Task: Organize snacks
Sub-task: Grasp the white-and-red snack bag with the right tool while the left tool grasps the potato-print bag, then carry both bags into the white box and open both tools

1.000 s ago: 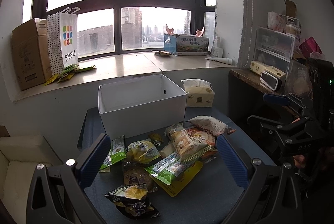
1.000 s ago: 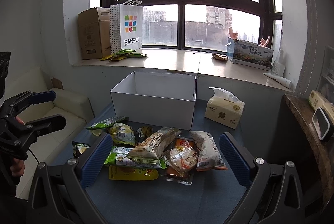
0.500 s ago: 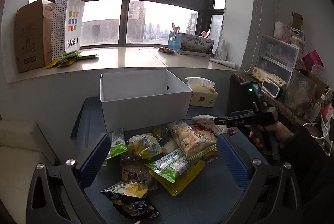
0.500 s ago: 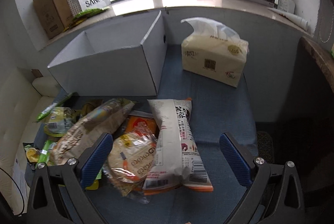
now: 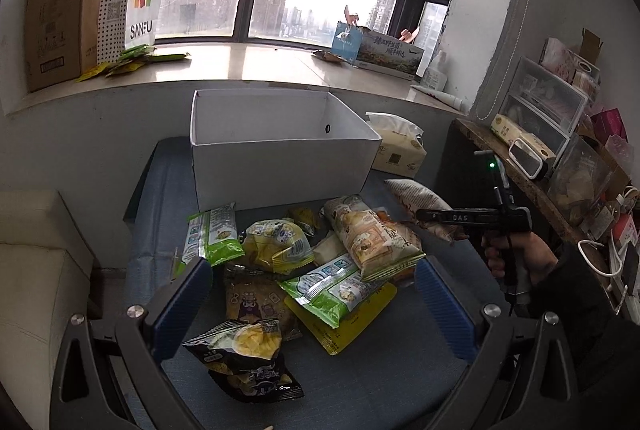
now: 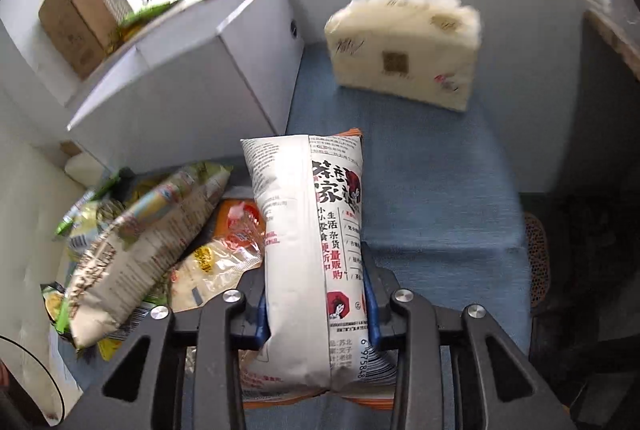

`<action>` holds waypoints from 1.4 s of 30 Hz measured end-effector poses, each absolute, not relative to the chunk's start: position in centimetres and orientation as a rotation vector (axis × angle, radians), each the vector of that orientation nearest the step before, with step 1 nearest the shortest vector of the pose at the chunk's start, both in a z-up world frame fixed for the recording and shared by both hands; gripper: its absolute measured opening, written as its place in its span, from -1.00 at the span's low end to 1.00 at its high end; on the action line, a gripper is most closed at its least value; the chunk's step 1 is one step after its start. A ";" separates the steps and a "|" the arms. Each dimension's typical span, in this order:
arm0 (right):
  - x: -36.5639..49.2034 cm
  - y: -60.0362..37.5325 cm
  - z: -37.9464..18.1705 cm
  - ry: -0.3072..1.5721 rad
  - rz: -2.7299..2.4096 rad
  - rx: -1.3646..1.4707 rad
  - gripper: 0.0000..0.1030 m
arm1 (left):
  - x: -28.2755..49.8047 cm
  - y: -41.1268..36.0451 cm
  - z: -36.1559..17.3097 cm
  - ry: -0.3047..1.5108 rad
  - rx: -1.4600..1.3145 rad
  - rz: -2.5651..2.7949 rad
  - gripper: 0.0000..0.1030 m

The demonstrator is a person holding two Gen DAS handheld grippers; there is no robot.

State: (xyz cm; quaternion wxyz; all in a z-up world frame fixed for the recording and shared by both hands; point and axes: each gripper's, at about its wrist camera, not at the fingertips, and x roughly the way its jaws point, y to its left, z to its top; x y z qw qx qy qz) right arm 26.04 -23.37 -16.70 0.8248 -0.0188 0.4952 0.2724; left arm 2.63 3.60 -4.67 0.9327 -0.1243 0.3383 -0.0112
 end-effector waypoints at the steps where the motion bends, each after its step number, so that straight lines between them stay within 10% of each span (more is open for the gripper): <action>1: 25.5 -24.1 -15.8 1.021 0.562 -0.032 -0.26 | 3.2 3.3 -4.8 0.700 -0.254 -0.039 1.00; 23: 12.5 -31.1 -3.8 0.700 0.573 0.066 -0.25 | 23.4 -4.6 -15.6 1.188 -0.194 -0.094 0.98; 24: 12.4 -31.1 -3.7 0.696 0.573 0.063 -0.25 | 23.6 -4.7 -16.1 1.201 -0.193 -0.095 0.94; 26: 12.4 -31.2 -3.7 0.695 0.572 0.063 -0.25 | 23.6 -4.8 -17.0 1.221 -0.200 -0.084 -0.02; 28: 12.3 -31.1 -3.7 0.691 0.548 0.051 -0.25 | 23.3 -4.7 -16.9 1.204 -0.186 -0.073 -0.18; 42: 13.4 -27.2 -3.3 0.660 0.626 0.062 -0.25 | 15.2 -0.9 -5.9 0.741 -0.214 -0.092 -0.22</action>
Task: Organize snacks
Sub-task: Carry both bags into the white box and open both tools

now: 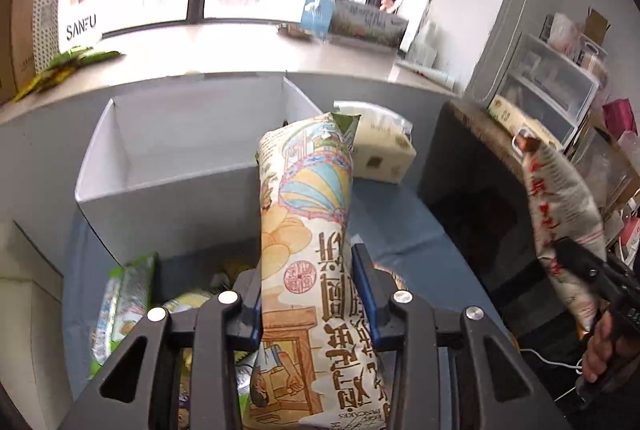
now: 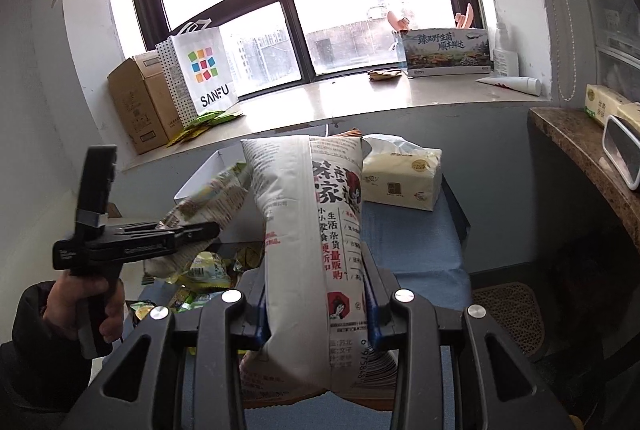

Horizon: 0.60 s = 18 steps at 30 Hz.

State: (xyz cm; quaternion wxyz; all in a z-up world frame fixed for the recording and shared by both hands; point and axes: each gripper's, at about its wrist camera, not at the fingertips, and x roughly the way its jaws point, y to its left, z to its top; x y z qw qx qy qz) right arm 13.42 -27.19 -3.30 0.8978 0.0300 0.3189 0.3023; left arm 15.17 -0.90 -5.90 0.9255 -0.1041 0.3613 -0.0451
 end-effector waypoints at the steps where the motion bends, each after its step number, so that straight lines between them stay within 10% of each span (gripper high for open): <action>1: 14.0 -26.4 -3.1 0.658 0.633 0.068 -0.25 | 14.7 -0.1 -4.8 0.705 -0.216 -0.087 -0.22; 18: 34.7 -8.2 -3.5 0.805 0.583 0.070 -0.25 | 28.1 14.5 -2.0 0.700 -0.282 0.180 -0.22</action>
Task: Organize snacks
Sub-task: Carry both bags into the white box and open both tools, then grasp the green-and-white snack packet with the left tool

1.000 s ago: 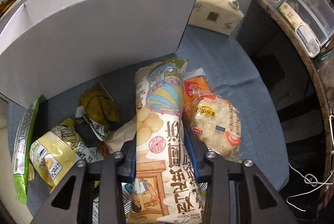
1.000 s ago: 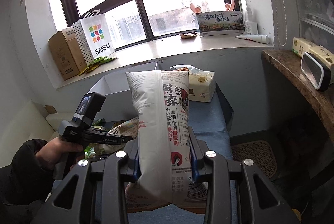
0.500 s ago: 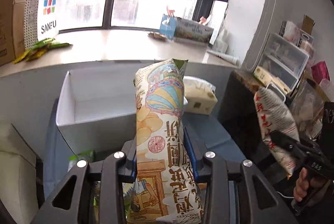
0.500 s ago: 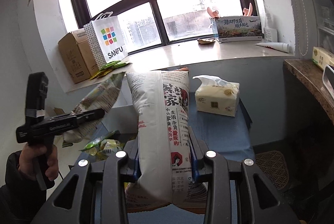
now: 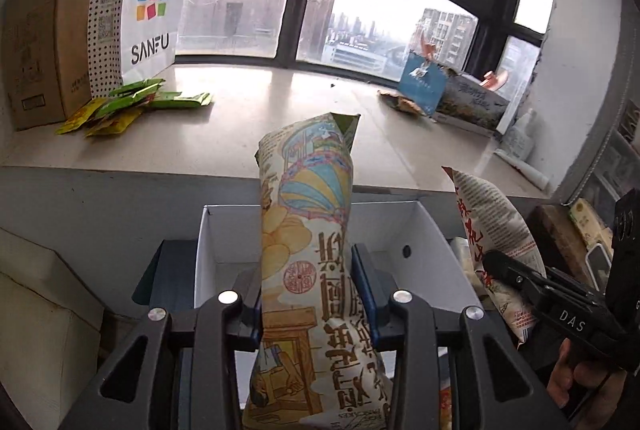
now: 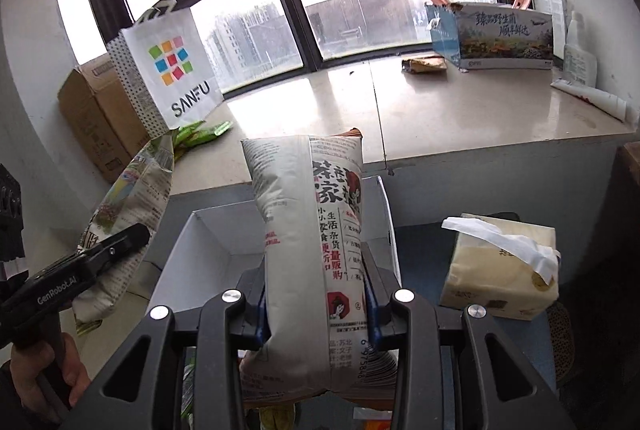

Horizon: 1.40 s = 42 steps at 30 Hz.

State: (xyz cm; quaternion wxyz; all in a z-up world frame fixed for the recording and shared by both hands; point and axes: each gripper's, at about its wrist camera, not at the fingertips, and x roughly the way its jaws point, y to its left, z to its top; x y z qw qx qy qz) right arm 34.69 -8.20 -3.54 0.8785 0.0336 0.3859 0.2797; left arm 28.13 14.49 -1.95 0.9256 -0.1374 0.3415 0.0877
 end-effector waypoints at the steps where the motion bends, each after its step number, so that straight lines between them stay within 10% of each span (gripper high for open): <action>1: 35.5 -7.3 -4.0 0.816 0.573 0.058 -0.25 | 28.9 14.7 -2.8 0.719 -0.279 0.190 -0.22; 6: 38.0 -4.2 -6.4 0.878 0.535 -0.005 -0.23 | 31.0 15.7 -5.2 0.774 -0.272 0.246 -0.16; 7: 38.3 -4.0 -6.7 0.877 0.531 -0.002 -0.16 | 31.2 15.8 -5.5 0.779 -0.253 0.266 0.16; 8: 38.5 -3.9 -6.8 0.874 0.543 0.008 0.28 | 31.4 15.8 -5.7 0.791 -0.228 0.288 0.85; 10: 38.8 -3.8 -7.2 0.898 0.574 0.027 1.00 | 31.3 15.8 -6.0 0.793 -0.206 0.296 1.00; 42: 13.2 -21.9 -2.1 0.585 0.831 -0.012 1.00 | 3.1 4.4 -1.8 0.530 -0.127 -0.016 1.00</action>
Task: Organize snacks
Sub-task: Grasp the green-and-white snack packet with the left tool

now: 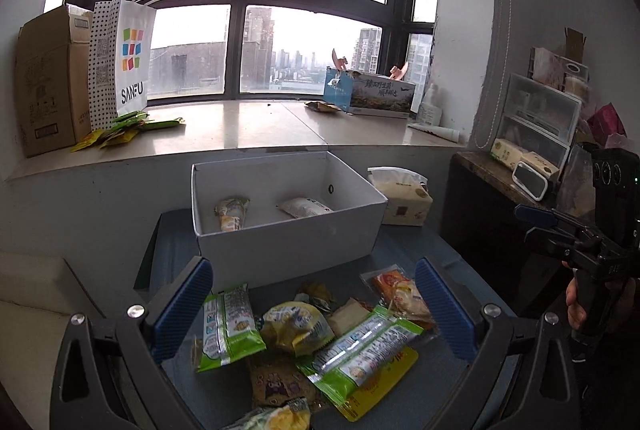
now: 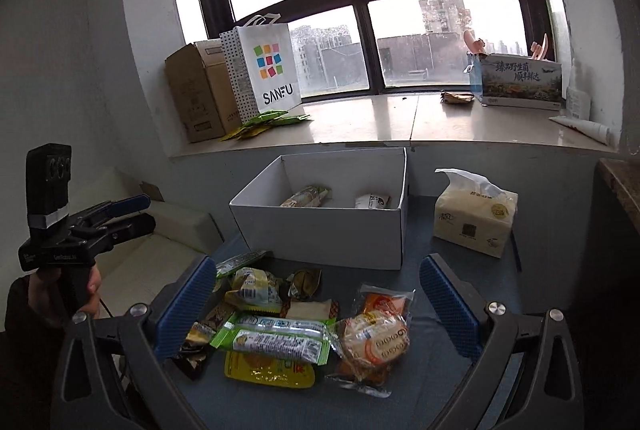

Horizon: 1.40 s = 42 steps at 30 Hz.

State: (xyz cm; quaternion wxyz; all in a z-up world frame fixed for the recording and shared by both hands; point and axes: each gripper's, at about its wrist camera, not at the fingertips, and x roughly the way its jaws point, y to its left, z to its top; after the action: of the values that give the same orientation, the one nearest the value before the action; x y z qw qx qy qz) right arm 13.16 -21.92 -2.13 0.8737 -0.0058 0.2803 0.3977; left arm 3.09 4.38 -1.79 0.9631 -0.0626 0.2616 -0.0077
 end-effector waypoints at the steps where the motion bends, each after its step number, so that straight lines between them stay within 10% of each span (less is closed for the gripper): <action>1: 12.1 -22.4 -2.4 0.581 0.823 -0.014 1.00 | 2.4 4.2 -2.2 0.537 -0.140 -0.023 1.00; 18: 8.7 -24.3 -4.4 0.604 0.774 0.047 1.00 | -0.7 5.6 -3.8 0.570 -0.229 0.004 1.00; 42: 8.4 -23.1 -5.4 0.632 0.786 0.043 1.00 | 17.6 15.8 -17.7 1.183 -0.441 0.076 0.99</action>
State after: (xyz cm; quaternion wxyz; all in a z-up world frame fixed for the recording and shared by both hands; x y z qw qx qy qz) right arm 8.38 -23.12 -5.42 0.8752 0.0205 0.3028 0.3767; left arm 17.55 15.82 -17.75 0.8066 -0.2063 0.5527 0.0355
